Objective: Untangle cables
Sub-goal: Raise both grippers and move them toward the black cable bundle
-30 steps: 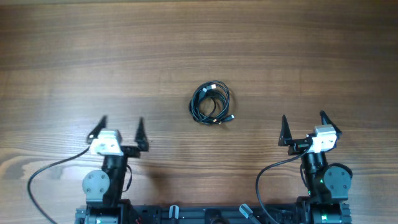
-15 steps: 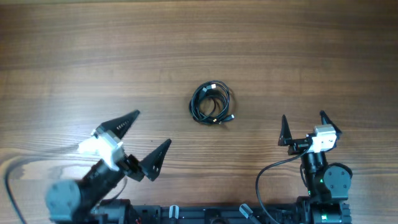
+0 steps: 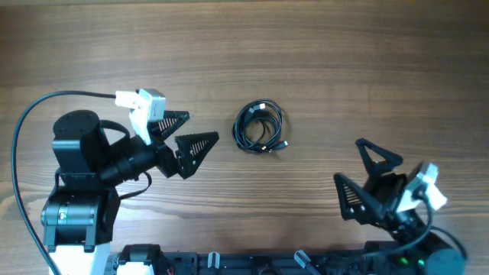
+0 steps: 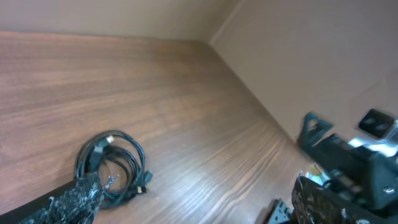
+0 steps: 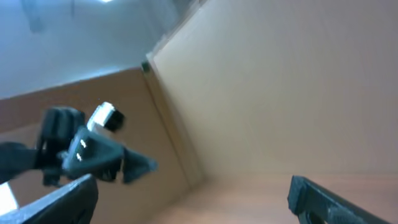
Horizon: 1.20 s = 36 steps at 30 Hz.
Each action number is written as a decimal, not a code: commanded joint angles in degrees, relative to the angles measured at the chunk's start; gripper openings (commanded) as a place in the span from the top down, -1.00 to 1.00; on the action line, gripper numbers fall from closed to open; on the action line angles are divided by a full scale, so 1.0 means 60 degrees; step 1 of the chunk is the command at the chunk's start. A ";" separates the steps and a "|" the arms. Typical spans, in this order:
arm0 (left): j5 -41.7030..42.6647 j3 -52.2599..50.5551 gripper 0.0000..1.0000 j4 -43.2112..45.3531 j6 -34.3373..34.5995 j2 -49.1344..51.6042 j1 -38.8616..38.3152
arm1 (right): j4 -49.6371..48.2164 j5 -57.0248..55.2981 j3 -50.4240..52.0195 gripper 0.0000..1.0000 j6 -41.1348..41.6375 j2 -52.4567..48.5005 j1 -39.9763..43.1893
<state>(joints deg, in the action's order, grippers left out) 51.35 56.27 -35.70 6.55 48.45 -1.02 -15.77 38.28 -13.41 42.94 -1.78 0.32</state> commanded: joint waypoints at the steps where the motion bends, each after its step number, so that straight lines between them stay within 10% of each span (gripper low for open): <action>1: 0.0113 0.0131 -1.00 -0.0641 0.0058 0.0007 -0.0018 | 0.3945 -0.1399 -0.3665 -1.00 -0.3716 -0.0965 0.0025; 5: -0.0397 0.0131 -1.00 -0.0739 0.0066 0.0055 -0.0018 | 0.9431 -0.2597 -0.8032 -0.99 -0.5654 -0.3756 0.0025; 7: -0.2834 0.0131 -1.00 -0.0896 0.2288 0.0306 -0.0018 | 1.1387 -0.1596 -0.9581 -1.00 -0.5657 -0.5548 0.0025; 13: -0.4218 0.0131 -1.00 -0.1606 0.3599 0.1945 -0.0018 | 1.1326 0.2463 -0.9817 -0.99 -0.4149 -0.8324 -0.0025; 21: -0.6794 0.0131 -1.00 -0.2393 0.4309 0.2484 0.0106 | 1.3846 -0.3657 -1.2236 -0.99 -0.3133 -1.1999 -0.3486; 27: -0.6794 0.0124 -1.00 -0.3257 0.4306 0.2499 0.0149 | 1.3278 -0.3840 -1.2389 -0.98 -0.2623 -1.4786 -0.4149; 32: -0.6794 0.0124 -1.00 -0.3417 0.4309 0.2499 0.0149 | 1.3227 -0.3876 -1.2371 -0.08 -0.2160 -1.7001 -0.4149; 36: -0.6794 0.0124 -1.00 -0.3417 0.4309 0.2499 0.0149 | 1.3041 -0.3938 -1.2371 0.01 -0.2124 -1.8159 -0.4149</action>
<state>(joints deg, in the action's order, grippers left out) 11.75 56.53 -56.21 31.88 63.11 -0.36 63.18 15.88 -87.13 29.21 -107.26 -24.40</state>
